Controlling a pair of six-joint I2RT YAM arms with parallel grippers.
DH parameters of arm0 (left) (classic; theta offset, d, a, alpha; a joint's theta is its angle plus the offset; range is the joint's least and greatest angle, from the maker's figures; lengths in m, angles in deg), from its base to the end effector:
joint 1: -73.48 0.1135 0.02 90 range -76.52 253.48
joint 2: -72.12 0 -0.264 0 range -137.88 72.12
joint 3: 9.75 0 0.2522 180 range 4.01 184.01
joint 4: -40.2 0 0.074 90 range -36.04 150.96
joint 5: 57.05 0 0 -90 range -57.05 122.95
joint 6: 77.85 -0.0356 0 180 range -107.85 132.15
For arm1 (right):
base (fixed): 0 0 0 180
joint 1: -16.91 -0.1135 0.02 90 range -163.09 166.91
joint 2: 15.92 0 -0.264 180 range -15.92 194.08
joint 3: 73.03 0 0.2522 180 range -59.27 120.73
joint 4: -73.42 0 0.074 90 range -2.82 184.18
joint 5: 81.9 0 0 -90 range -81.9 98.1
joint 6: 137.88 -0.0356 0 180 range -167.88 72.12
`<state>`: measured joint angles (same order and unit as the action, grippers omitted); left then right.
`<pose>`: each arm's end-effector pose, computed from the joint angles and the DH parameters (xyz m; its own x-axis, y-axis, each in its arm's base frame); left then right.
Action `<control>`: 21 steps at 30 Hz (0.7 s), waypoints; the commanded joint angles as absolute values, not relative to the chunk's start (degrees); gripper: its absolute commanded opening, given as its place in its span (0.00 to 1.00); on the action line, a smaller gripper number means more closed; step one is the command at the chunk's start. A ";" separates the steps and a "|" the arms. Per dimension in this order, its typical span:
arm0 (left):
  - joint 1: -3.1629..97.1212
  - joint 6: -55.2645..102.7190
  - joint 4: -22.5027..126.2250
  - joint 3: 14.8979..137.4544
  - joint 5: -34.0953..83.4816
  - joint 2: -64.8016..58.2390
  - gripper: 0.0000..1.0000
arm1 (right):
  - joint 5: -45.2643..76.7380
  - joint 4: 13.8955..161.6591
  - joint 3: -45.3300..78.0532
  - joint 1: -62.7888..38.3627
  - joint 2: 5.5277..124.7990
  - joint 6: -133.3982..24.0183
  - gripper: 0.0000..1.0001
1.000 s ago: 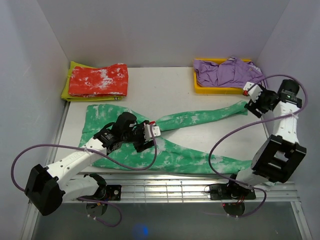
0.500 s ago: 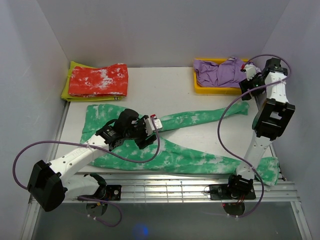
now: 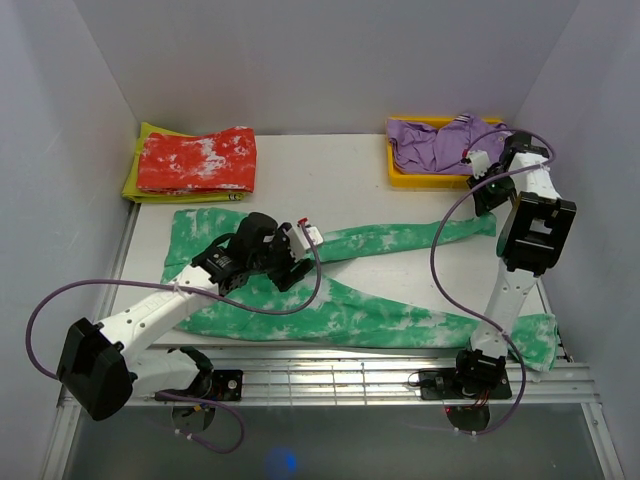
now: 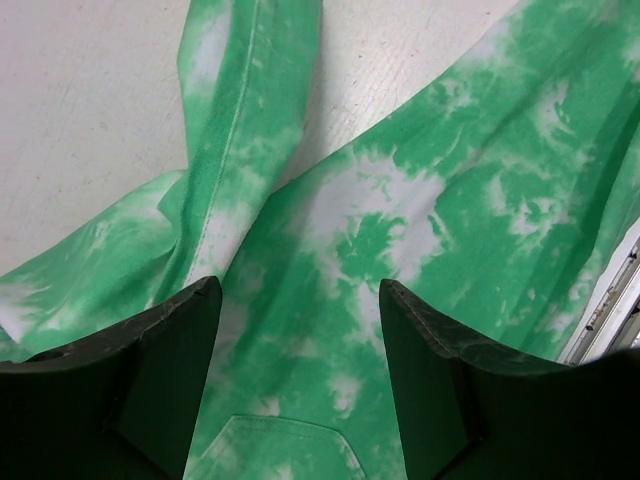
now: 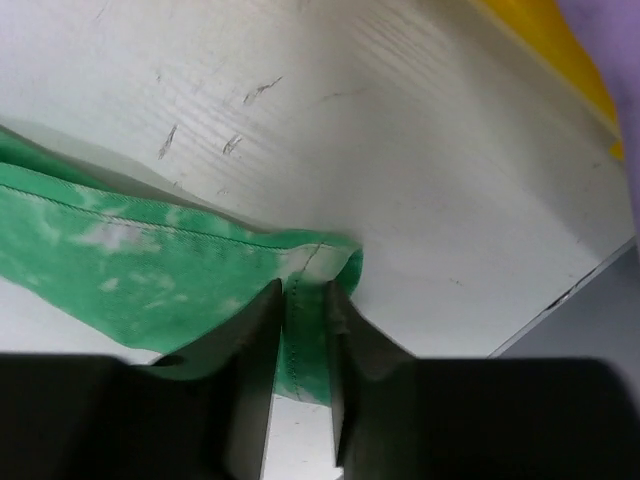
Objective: Fold and stack the trousers
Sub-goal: Flatten the trousers out
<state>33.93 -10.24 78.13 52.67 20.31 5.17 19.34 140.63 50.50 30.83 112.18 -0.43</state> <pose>0.1865 -0.1641 0.2631 -0.1972 0.6449 -0.7384 0.8878 0.4369 0.1444 0.4563 -0.1059 0.1977 -0.7537 -0.5576 -0.3478 -0.5596 0.8220 -0.1051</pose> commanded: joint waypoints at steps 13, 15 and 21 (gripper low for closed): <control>45.35 -3.15 83.32 59.38 16.26 3.92 0.73 | 36.48 148.26 20.50 39.14 72.82 35.68 0.08; 45.70 -2.88 83.67 59.29 15.38 4.27 0.73 | 37.01 148.53 14.41 43.16 67.69 46.79 0.08; 46.76 -2.62 84.55 58.50 13.45 3.49 0.71 | 42.43 141.24 -9.59 62.04 51.33 78.21 0.08</control>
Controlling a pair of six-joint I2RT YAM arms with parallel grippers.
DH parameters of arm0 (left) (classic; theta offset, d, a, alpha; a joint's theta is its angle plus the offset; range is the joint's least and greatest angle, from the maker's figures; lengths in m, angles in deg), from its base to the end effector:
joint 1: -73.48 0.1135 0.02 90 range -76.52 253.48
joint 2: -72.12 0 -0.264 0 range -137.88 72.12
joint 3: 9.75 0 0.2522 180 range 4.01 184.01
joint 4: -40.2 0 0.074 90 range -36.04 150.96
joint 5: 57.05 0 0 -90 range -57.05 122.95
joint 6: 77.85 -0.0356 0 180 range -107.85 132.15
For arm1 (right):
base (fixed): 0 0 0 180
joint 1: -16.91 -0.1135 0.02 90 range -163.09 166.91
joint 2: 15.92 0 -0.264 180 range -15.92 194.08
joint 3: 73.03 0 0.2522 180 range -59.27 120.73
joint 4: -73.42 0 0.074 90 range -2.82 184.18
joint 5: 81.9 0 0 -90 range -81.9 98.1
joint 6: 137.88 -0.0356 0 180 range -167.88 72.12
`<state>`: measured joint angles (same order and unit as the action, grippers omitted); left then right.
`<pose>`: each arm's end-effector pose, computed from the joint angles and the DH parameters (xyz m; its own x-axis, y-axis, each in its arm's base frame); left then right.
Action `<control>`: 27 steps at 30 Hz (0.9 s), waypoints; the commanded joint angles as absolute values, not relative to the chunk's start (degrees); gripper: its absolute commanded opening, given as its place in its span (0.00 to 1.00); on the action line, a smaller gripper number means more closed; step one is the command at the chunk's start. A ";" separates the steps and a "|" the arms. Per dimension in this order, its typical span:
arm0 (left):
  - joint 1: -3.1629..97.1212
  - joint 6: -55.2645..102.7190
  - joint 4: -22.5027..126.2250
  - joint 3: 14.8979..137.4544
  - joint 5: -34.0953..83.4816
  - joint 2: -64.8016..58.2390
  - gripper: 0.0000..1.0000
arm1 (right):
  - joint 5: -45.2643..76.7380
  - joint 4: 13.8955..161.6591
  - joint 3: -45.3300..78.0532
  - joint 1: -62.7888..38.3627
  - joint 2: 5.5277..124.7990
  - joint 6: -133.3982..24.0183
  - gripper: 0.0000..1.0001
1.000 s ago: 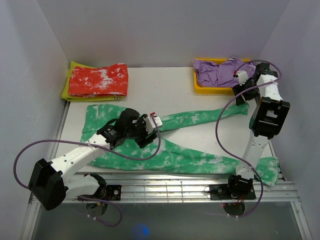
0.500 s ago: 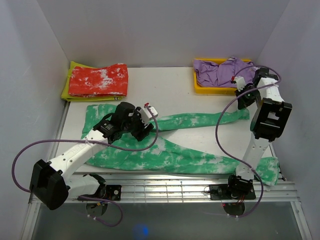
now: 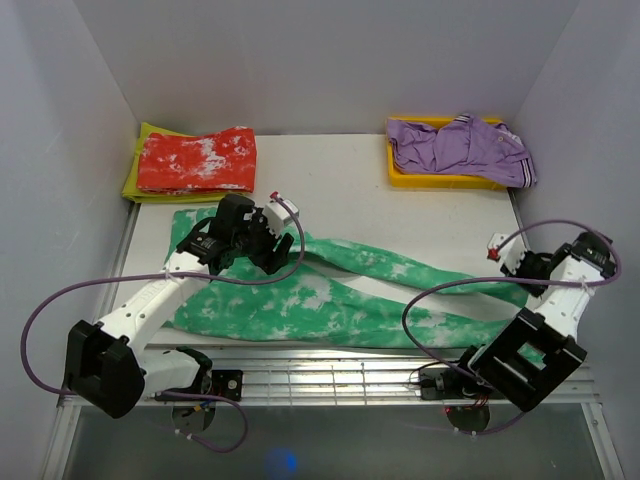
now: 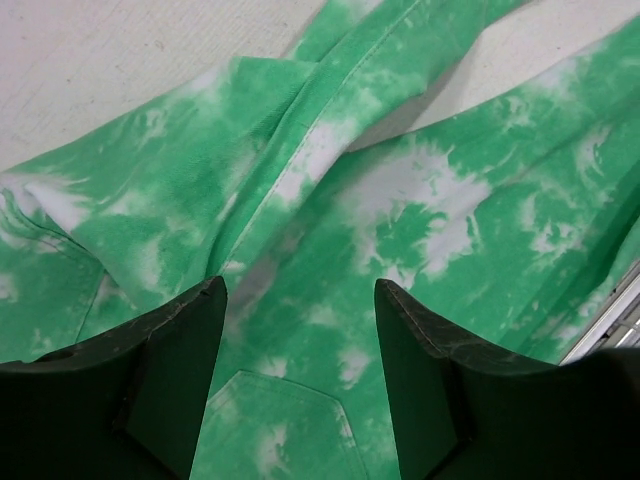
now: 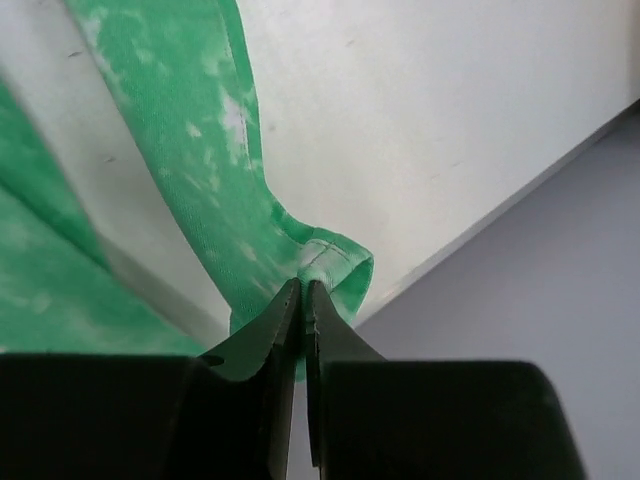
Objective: Fold and stack the trousers
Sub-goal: Flatten the trousers out
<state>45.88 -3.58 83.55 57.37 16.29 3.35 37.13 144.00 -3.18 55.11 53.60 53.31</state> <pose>0.2194 -0.1262 0.2759 -0.4341 0.5200 -0.7356 0.7700 0.6380 -0.0034 0.1799 -0.1196 0.2633 -0.2605 -0.8865 -0.3825 -0.8055 0.4179 -0.4201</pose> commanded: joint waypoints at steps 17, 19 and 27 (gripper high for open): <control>45.97 -13.24 86.13 74.49 7.11 -20.76 0.78 | 51.51 142.56 -2.32 67.80 56.15 81.33 0.08; 45.97 -13.78 86.66 74.50 7.64 -22.09 0.75 | 52.13 142.29 -0.92 67.80 56.94 79.75 0.08; 45.97 -15.54 88.42 72.74 4.65 -22.97 0.29 | 55.11 135.36 1.90 66.75 59.14 74.04 0.08</control>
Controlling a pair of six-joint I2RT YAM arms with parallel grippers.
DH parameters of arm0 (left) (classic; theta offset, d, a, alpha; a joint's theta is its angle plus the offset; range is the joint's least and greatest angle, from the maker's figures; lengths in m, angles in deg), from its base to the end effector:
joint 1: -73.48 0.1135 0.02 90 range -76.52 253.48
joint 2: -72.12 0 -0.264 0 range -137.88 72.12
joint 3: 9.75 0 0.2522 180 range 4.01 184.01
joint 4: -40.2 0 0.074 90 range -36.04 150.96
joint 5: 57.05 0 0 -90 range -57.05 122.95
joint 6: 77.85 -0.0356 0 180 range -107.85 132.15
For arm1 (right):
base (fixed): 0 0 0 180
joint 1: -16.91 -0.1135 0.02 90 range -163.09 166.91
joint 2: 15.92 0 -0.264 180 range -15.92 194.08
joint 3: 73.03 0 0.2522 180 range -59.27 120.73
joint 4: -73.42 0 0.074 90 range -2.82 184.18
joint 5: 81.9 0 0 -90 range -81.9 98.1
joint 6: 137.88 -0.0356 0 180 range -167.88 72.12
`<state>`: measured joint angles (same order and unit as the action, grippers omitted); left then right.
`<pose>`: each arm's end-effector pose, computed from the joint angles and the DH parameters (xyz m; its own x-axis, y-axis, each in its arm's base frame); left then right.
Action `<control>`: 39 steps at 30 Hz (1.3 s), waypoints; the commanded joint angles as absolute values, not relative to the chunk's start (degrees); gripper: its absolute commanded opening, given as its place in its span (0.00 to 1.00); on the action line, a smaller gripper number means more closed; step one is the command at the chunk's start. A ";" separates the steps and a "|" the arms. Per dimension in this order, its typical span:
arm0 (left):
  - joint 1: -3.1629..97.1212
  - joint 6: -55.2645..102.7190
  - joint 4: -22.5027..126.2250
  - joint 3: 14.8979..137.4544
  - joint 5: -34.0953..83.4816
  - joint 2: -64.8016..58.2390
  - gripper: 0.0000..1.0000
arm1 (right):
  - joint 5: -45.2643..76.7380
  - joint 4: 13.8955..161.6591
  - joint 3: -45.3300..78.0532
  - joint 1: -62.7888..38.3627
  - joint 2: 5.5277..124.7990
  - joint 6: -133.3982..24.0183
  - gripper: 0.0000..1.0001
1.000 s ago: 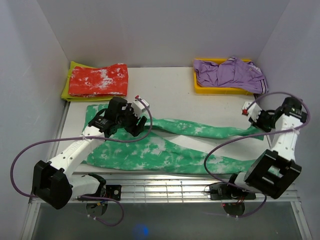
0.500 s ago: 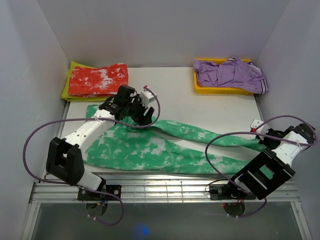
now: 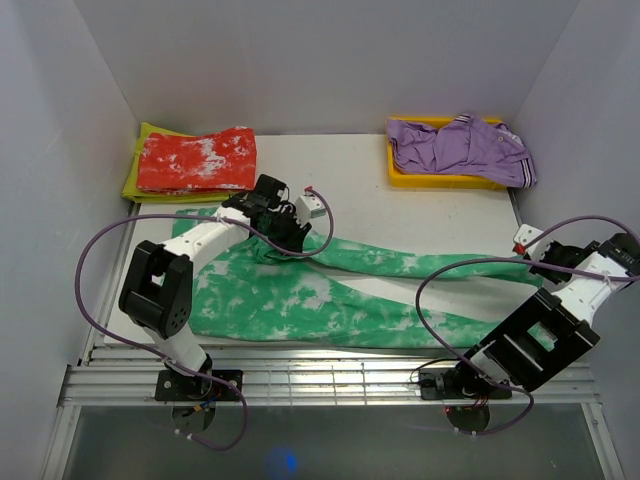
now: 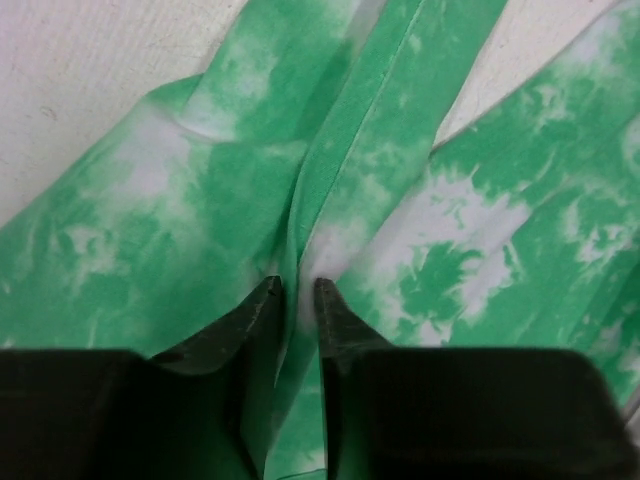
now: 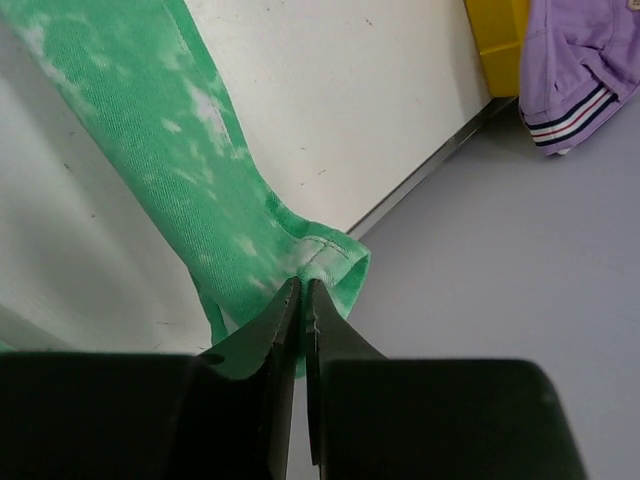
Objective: Fold and stack the trousers
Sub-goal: Flatten the trousers out
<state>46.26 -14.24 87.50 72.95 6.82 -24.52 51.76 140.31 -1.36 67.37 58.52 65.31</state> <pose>0.3008 -0.1723 0.2221 -0.4320 0.6710 -0.6026 0.8832 0.4501 -0.1320 0.1690 -0.1662 0.2621 -0.1374 -0.8782 -0.4582 -0.7082 0.4104 -0.5744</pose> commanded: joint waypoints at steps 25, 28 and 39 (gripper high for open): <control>42.06 -6.20 63.20 57.91 8.60 -13.22 0.00 | 51.87 98.12 -11.52 60.49 61.07 69.56 0.76; 33.35 -10.43 58.90 48.85 14.05 -12.78 0.00 | 46.95 94.18 -9.12 60.59 63.97 57.37 1.00; 24.17 -15.10 62.04 48.46 29.25 -12.87 0.46 | 39.40 135.00 16.25 54.10 69.07 30.90 0.73</control>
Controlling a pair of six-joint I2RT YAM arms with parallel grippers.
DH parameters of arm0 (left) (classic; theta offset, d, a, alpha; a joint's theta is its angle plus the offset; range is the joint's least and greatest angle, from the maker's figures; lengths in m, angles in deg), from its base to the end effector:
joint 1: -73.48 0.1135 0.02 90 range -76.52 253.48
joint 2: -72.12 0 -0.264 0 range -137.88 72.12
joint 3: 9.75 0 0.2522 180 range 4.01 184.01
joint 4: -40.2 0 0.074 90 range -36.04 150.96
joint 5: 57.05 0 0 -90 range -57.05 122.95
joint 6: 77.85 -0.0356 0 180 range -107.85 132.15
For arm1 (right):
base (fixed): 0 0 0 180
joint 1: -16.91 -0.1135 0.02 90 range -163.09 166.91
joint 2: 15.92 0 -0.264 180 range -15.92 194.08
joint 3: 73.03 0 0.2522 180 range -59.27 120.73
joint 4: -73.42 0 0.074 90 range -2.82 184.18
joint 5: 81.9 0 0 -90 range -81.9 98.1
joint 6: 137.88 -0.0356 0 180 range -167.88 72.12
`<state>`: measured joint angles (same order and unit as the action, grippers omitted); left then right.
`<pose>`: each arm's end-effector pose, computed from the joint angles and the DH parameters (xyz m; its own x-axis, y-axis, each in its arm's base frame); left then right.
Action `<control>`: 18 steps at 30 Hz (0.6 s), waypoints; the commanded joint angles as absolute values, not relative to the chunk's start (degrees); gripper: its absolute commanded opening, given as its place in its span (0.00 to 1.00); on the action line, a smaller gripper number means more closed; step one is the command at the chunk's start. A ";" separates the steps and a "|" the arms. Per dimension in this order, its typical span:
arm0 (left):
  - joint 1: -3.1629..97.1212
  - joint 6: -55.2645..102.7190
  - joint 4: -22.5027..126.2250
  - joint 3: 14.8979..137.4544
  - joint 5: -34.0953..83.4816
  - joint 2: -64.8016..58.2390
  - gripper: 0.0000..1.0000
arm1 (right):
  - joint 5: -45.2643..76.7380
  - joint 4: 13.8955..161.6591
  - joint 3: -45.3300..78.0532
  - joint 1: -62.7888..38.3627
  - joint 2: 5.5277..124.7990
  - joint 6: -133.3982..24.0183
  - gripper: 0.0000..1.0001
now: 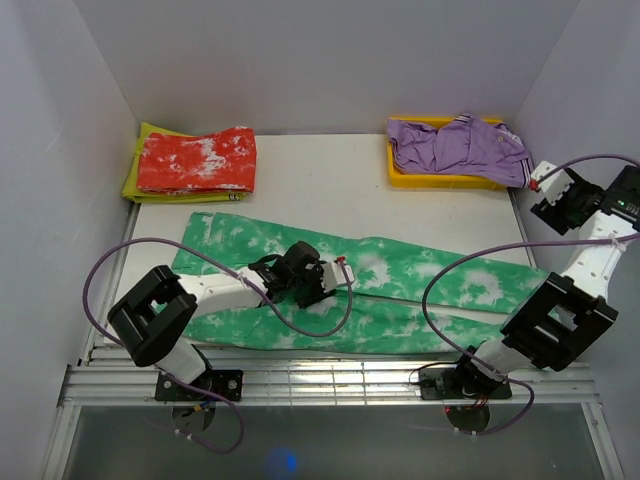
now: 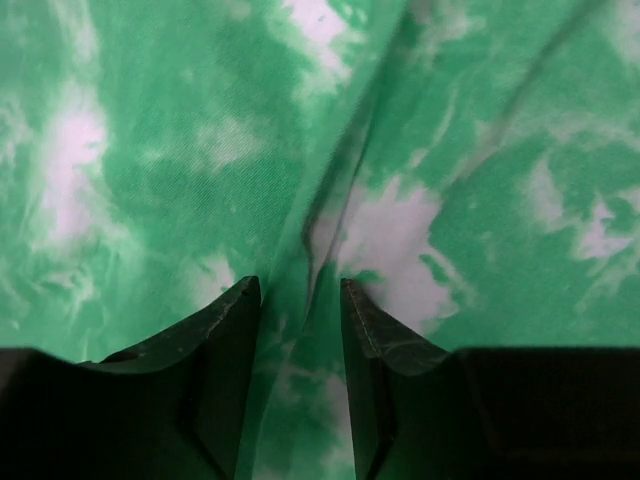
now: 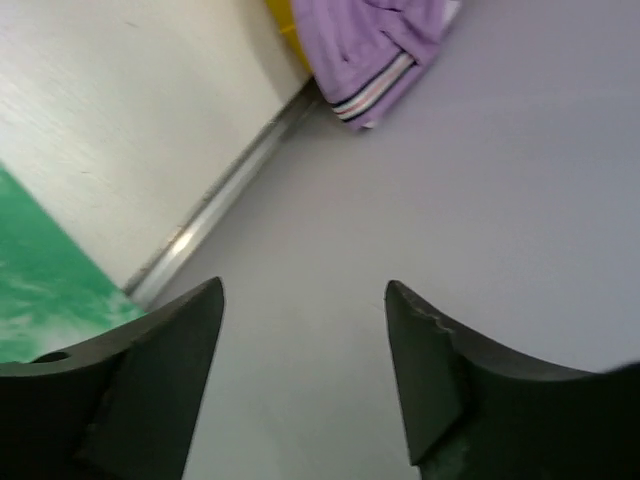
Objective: Fold and stack the trousers
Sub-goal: Flatten the trousers out
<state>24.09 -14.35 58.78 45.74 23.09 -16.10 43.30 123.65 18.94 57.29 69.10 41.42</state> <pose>0.1855 -0.2257 0.1559 -0.0899 0.7802 -0.6191 0.9584 0.2368 0.1593 0.2589 -0.1933 0.3363 -0.2161 -0.8889 -0.4040 -0.5196 0.4550 -0.7231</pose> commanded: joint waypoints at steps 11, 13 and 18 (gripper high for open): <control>43.75 -2.18 82.51 62.46 21.62 -4.08 0.93 | 24.72 135.64 1.21 42.32 67.50 18.49 0.45; 50.58 -2.18 86.20 61.50 18.90 -4.34 0.92 | 21.30 133.34 -1.34 38.99 67.66 16.21 0.45; 63.79 -3.32 89.56 57.98 17.22 -8.11 0.88 | 14.87 124.38 -5.40 34.15 74.07 11.98 0.42</control>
<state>58.50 -3.64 82.15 61.00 20.07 -6.27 20.96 131.87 -4.75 35.55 70.84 16.88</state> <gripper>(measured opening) 0.890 0.425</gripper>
